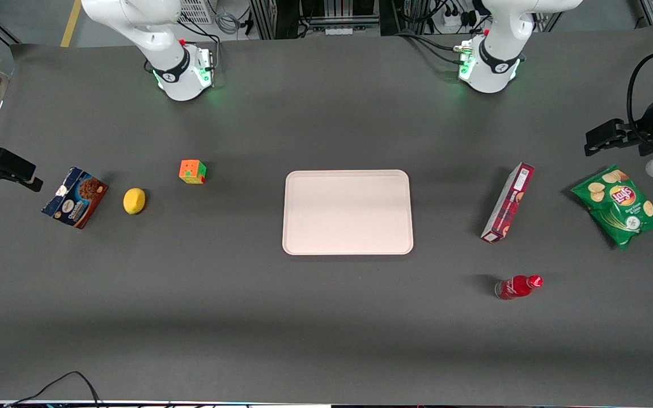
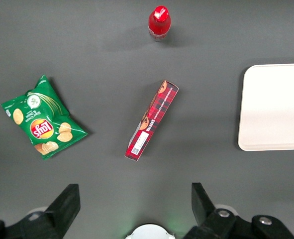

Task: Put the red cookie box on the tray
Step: 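Move the left gripper down over the red plaid shortbread box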

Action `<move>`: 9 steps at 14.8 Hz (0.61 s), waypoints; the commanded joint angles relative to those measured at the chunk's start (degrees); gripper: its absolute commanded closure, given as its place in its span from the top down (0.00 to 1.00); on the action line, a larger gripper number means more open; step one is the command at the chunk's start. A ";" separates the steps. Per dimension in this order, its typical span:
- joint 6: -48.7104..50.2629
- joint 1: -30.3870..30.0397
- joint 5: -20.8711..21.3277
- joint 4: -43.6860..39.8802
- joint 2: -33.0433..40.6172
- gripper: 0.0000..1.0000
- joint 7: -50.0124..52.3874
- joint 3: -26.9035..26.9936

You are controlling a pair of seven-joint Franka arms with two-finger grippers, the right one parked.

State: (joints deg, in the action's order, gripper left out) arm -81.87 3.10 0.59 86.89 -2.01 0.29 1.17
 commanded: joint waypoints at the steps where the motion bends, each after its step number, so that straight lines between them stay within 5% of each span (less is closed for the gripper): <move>1: -0.40 0.51 -0.41 0.56 0.51 1.00 0.68 0.23; 9: -7.86 0.59 1.25 10.55 -0.54 1.00 -1.42 -0.99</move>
State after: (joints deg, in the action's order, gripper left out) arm -85.30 3.15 0.65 90.32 -2.31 0.09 1.00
